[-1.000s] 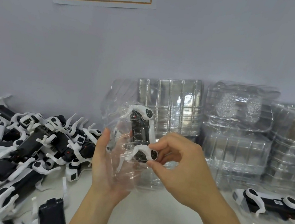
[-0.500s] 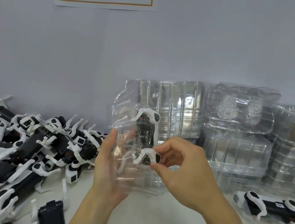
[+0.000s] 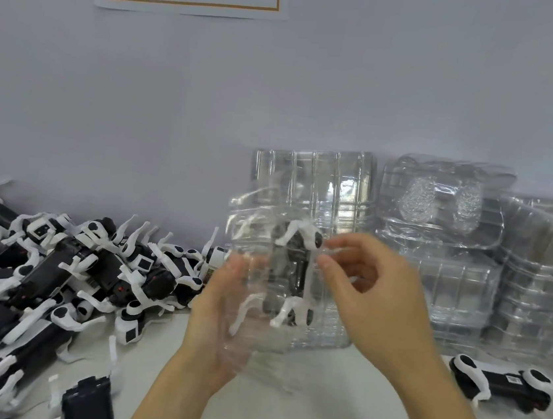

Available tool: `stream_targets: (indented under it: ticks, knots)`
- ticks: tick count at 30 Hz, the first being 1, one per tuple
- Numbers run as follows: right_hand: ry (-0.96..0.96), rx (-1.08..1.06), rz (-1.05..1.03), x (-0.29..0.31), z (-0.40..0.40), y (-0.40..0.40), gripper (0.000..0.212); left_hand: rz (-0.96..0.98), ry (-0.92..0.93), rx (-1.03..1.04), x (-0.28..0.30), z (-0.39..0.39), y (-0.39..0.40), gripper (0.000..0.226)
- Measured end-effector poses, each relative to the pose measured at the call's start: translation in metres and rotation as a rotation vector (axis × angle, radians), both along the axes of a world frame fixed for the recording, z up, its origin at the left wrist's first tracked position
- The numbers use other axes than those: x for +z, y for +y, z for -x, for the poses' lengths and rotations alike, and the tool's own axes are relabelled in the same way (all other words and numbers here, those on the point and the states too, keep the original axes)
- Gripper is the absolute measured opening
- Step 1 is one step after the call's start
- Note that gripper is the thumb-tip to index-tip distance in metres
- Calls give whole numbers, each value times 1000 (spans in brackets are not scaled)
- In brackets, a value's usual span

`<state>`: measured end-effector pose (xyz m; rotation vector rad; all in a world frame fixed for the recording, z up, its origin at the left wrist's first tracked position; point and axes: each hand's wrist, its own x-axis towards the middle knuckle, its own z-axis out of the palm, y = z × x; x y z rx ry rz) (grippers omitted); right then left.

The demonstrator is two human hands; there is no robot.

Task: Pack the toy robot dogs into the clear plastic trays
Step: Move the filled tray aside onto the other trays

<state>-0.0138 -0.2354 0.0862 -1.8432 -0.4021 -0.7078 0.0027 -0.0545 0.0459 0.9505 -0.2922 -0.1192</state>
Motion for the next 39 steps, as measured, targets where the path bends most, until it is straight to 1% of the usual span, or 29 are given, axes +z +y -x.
stream_targets:
  ticks: [1,3,5,7,9,11,13,16,17,20,24,27,30,33,36,39]
  knots:
    - [-10,-11,-37,-2,-2,3,19,-31,-18,7,0,0,-2,62]
    - [-25,-12,-41,-4,-4,5,25,-69,-30,19,0,0,-4,65]
    - [-41,-24,-16,-5,-4,5,23,-101,-36,27,-2,-1,-4,66]
    - [-64,-56,-1,-5,-4,5,25,-133,-70,20,-2,-1,-5,62]
    - [-82,-76,-7,-6,-5,6,25,-157,-88,21,-1,0,-5,59]
    - [-97,-79,-21,-7,-5,7,23,-162,-81,32,-1,1,-4,61]
    - [-105,-70,-28,-8,-5,8,21,-142,-80,34,-1,0,-4,59]
    - [-113,-47,-26,-7,-5,10,20,-91,-76,40,-1,0,-3,50]
    - [-118,-40,-19,-6,-4,10,19,-83,-71,49,0,0,-4,52]
    - [-152,-24,9,-4,0,10,18,-19,-39,35,-2,0,-3,75]
    - [-238,-10,43,3,8,16,20,109,18,-158,-5,4,2,74]
    - [-272,-22,83,8,12,21,22,99,29,-141,-9,5,2,80]
    - [-284,-39,96,9,13,22,23,61,-3,-124,-8,7,5,83]
    - [-260,-49,59,9,12,21,23,53,-24,-156,-8,7,6,83]
    - [-227,-64,39,10,11,20,25,68,7,-144,-7,6,5,84]
    - [-135,-3,4,11,13,16,27,85,41,-98,-4,6,5,84]
